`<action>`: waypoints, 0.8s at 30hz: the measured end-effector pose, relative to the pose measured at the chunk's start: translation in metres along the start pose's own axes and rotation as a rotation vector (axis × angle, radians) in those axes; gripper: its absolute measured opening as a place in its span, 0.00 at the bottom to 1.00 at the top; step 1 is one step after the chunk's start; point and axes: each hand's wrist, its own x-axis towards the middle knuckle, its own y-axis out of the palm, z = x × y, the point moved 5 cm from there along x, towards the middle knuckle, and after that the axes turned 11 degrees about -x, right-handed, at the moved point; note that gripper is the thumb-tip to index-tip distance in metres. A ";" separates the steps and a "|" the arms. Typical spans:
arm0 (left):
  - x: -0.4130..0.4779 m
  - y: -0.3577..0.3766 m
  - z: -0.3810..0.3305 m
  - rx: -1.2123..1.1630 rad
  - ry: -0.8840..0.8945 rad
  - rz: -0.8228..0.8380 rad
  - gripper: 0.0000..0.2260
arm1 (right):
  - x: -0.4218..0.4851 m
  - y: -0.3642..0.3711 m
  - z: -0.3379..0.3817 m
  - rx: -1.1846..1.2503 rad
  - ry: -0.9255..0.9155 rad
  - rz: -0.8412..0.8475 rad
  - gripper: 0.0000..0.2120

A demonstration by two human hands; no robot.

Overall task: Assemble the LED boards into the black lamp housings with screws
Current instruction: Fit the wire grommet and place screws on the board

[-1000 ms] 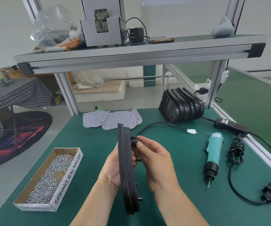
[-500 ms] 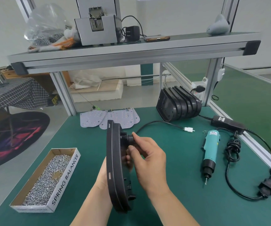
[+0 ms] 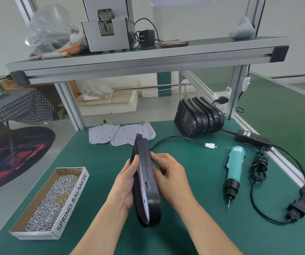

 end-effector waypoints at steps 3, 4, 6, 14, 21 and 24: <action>-0.005 0.004 -0.013 0.050 0.077 -0.054 0.02 | 0.008 -0.017 -0.025 0.158 0.200 -0.045 0.16; -0.004 0.003 -0.015 0.077 0.108 -0.060 0.05 | 0.008 -0.021 -0.035 0.348 0.339 -0.028 0.24; -0.003 0.004 -0.017 0.175 0.164 -0.040 0.09 | 0.004 -0.014 -0.048 0.661 0.480 0.252 0.34; -0.006 0.024 -0.007 0.455 0.097 0.143 0.05 | 0.009 -0.007 -0.060 0.800 0.594 0.358 0.08; -0.012 0.028 -0.002 0.452 0.097 0.217 0.13 | 0.007 -0.008 -0.074 0.833 0.604 0.345 0.10; -0.013 0.031 -0.001 0.419 0.100 0.229 0.13 | 0.006 -0.008 -0.077 0.823 0.568 0.328 0.11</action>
